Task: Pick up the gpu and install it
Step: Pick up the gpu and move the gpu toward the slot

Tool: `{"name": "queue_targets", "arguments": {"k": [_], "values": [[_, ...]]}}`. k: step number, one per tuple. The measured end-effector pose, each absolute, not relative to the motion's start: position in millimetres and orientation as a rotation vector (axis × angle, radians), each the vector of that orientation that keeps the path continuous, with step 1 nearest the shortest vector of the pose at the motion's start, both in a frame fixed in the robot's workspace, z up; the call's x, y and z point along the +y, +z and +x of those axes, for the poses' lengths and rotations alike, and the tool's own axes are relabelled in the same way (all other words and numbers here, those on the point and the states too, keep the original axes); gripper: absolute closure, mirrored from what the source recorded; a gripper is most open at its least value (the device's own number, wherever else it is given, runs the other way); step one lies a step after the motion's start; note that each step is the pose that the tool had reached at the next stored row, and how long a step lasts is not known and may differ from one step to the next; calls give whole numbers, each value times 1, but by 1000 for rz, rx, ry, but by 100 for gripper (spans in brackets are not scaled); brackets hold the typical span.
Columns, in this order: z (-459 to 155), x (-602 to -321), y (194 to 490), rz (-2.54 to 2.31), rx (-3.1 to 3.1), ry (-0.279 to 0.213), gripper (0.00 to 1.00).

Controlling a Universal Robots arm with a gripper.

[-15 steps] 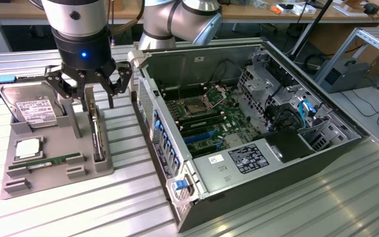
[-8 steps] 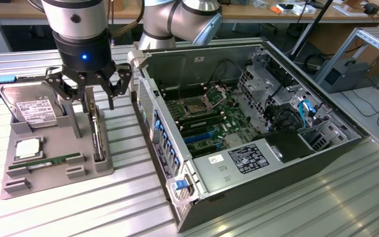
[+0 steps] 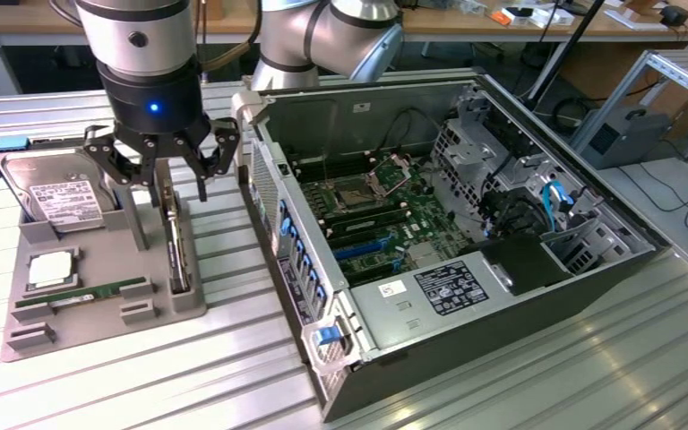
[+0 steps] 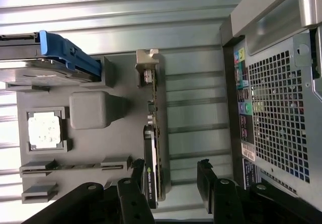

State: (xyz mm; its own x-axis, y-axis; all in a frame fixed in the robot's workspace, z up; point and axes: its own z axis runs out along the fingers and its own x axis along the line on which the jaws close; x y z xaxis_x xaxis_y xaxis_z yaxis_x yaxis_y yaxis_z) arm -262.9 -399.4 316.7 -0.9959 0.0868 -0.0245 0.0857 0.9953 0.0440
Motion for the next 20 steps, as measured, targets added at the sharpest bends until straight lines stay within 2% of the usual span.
{"name": "queue_targets", "arguments": {"k": [20], "values": [[-263,-399,308,134,3112,66,46]]}}
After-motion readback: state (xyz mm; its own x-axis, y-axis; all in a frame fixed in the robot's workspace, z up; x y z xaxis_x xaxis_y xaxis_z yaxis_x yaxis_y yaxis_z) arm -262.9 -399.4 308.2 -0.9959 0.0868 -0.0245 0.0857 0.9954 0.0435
